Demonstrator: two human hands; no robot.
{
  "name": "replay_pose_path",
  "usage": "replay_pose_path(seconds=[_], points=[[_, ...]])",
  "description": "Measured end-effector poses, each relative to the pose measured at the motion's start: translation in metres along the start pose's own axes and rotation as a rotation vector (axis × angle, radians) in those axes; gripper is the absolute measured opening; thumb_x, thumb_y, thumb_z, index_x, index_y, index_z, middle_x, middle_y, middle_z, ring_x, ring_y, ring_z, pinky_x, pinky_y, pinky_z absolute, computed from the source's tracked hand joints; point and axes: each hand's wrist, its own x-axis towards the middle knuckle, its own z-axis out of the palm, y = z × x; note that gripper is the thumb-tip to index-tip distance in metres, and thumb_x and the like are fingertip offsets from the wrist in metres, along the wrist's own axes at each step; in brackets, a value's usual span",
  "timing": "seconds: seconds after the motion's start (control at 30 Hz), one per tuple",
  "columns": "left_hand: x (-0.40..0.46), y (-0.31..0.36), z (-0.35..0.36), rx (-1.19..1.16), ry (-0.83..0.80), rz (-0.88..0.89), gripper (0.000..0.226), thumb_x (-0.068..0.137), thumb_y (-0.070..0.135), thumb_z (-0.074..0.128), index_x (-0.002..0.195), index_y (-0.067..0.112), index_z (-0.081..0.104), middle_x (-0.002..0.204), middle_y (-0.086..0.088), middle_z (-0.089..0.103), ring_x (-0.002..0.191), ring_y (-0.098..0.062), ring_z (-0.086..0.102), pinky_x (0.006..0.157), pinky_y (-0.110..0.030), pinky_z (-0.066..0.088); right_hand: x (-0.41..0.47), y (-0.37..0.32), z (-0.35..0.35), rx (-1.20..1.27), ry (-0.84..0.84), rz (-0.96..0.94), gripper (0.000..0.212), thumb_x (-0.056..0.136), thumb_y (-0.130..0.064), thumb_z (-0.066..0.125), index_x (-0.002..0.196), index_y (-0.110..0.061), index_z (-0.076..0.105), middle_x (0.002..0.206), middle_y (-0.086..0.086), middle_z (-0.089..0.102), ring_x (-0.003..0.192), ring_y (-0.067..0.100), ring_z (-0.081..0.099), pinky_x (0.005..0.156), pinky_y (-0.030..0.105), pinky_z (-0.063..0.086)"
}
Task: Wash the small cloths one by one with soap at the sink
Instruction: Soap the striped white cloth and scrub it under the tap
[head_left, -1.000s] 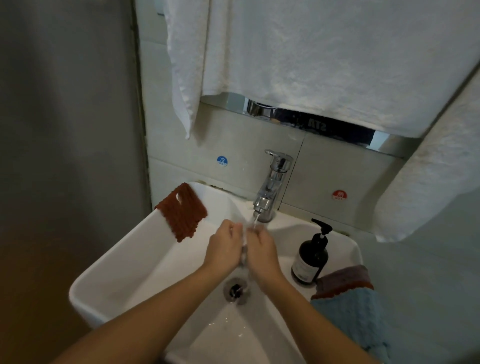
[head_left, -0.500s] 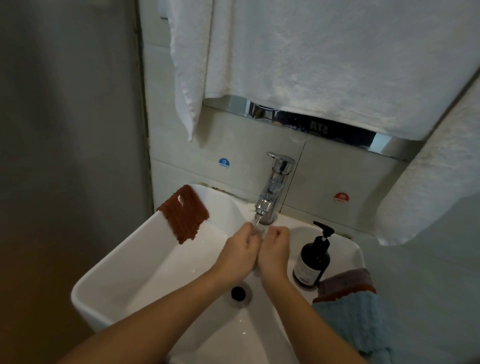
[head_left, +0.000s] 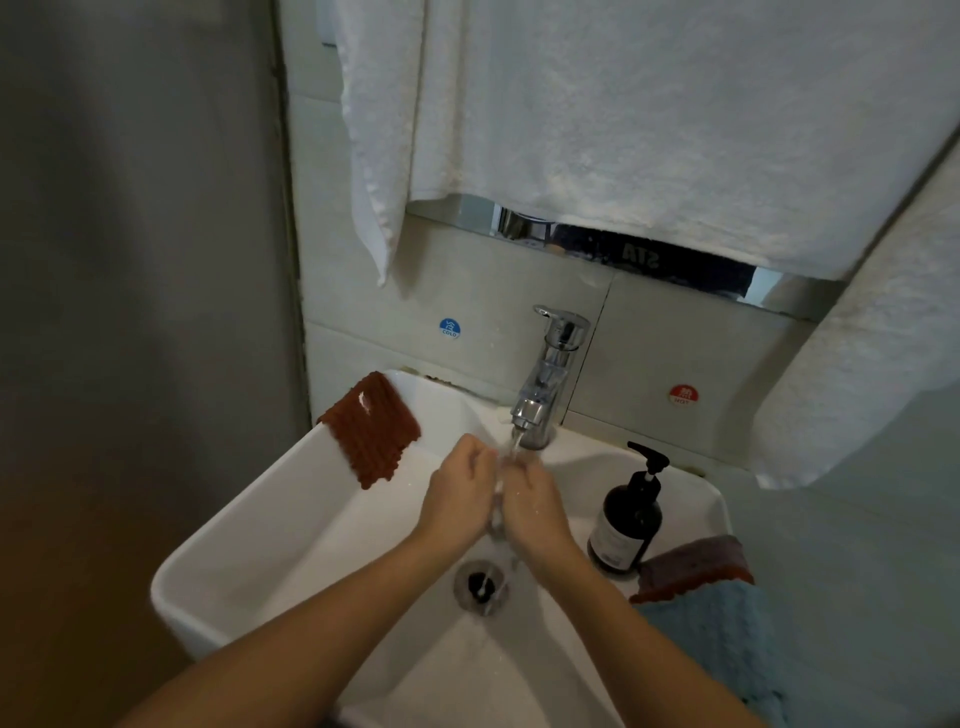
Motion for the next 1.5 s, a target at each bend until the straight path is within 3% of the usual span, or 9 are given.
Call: replay_pose_path(seconds=[0.1, 0.27, 0.4, 0.57, 0.67, 0.8, 0.93, 1.1, 1.5], points=[[-0.015, 0.008, 0.016, -0.025, -0.156, 0.039, 0.018, 0.104, 0.024, 0.04, 0.091, 0.022, 0.052, 0.08, 0.001, 0.062, 0.071, -0.011, 0.059, 0.062, -0.03, 0.05, 0.009, -0.008, -0.009, 0.148, 0.324, 0.033, 0.018, 0.105, -0.023, 0.035, 0.101, -0.013, 0.05, 0.089, 0.007, 0.057, 0.083, 0.025, 0.058, 0.065, 0.031, 0.045], [0.003, -0.001, 0.0, 0.007, 0.084, -0.01, 0.019, 0.102, 0.024, 0.044, 0.085, 0.021, 0.051, 0.074, 0.001, 0.058, 0.068, -0.02, 0.058, 0.058, -0.035, 0.047, -0.005, -0.012, 0.003, 0.111, -0.046, 0.132, 0.02, 0.105, -0.027, 0.037, 0.092, -0.023, 0.051, 0.095, 0.011, 0.063, 0.082, 0.022, 0.063, 0.059, 0.032, 0.053], [-0.013, 0.01, 0.01, 0.005, -0.137, 0.028, 0.019, 0.104, 0.025, 0.039, 0.09, 0.021, 0.05, 0.073, -0.003, 0.06, 0.058, -0.02, 0.058, 0.043, -0.029, 0.043, 0.012, -0.013, -0.005, 0.138, 0.261, 0.111, 0.02, 0.104, -0.024, 0.037, 0.099, -0.013, 0.053, 0.087, 0.007, 0.061, 0.079, 0.024, 0.062, 0.061, 0.031, 0.047], [0.007, -0.002, -0.008, 0.097, -0.032, -0.033, 0.017, 0.103, 0.029, 0.042, 0.093, 0.017, 0.05, 0.077, 0.0, 0.058, 0.064, -0.011, 0.053, 0.061, -0.032, 0.045, -0.007, -0.002, -0.009, -0.052, -0.197, 0.068, 0.022, 0.105, -0.025, 0.036, 0.104, -0.011, 0.054, 0.086, 0.004, 0.055, 0.071, 0.014, 0.053, 0.053, 0.023, 0.044], [0.008, 0.001, -0.009, 0.133, -0.108, -0.056, 0.018, 0.102, 0.035, 0.044, 0.098, 0.018, 0.049, 0.08, 0.0, 0.06, 0.063, -0.009, 0.056, 0.05, -0.024, 0.048, -0.002, 0.0, -0.019, 0.007, -0.04, 0.007, 0.025, 0.104, -0.027, 0.039, 0.098, -0.009, 0.056, 0.085, 0.009, 0.058, 0.072, 0.018, 0.055, 0.057, 0.027, 0.044], [0.025, 0.019, -0.02, 0.186, 0.046, 0.012, 0.02, 0.1, 0.031, 0.05, 0.119, 0.03, 0.047, 0.112, -0.001, 0.058, 0.088, -0.012, 0.061, 0.08, -0.037, 0.056, -0.003, 0.001, -0.02, 0.101, 0.05, -0.041, 0.025, 0.104, -0.026, 0.041, 0.085, -0.017, 0.054, 0.071, 0.001, 0.051, 0.061, 0.01, 0.046, 0.051, 0.019, 0.041], [0.042, 0.079, -0.034, 0.095, -0.02, 0.269, 0.049, 0.101, 0.014, 0.047, 0.143, 0.036, 0.035, 0.124, 0.005, 0.047, 0.099, -0.006, 0.054, 0.08, -0.019, 0.046, -0.002, 0.002, -0.022, 0.199, 0.018, 0.057, 0.028, 0.104, -0.031, 0.041, 0.083, -0.013, 0.049, 0.065, 0.003, 0.045, 0.049, 0.013, 0.039, 0.041, 0.023, 0.036], [0.058, 0.108, -0.036, 0.199, -0.1, 0.43, 0.057, 0.099, 0.004, 0.045, 0.136, 0.046, 0.042, 0.127, 0.006, 0.044, 0.105, -0.006, 0.054, 0.092, -0.024, 0.048, -0.005, 0.006, -0.018, 0.105, -0.036, 0.075, 0.026, 0.104, -0.03, 0.041, 0.087, -0.012, 0.049, 0.08, 0.01, 0.046, 0.072, 0.018, 0.045, 0.069, 0.032, 0.041], [0.051, 0.046, -0.048, 0.114, -0.23, 0.22, 0.08, 0.089, -0.015, 0.037, 0.134, 0.051, 0.038, 0.126, 0.003, 0.048, 0.107, -0.011, 0.055, 0.079, -0.022, 0.052, -0.002, 0.009, -0.015, 0.215, -0.013, 0.09, 0.025, 0.102, -0.029, 0.046, 0.083, -0.016, 0.054, 0.08, 0.008, 0.054, 0.079, 0.02, 0.054, 0.077, 0.035, 0.047]])
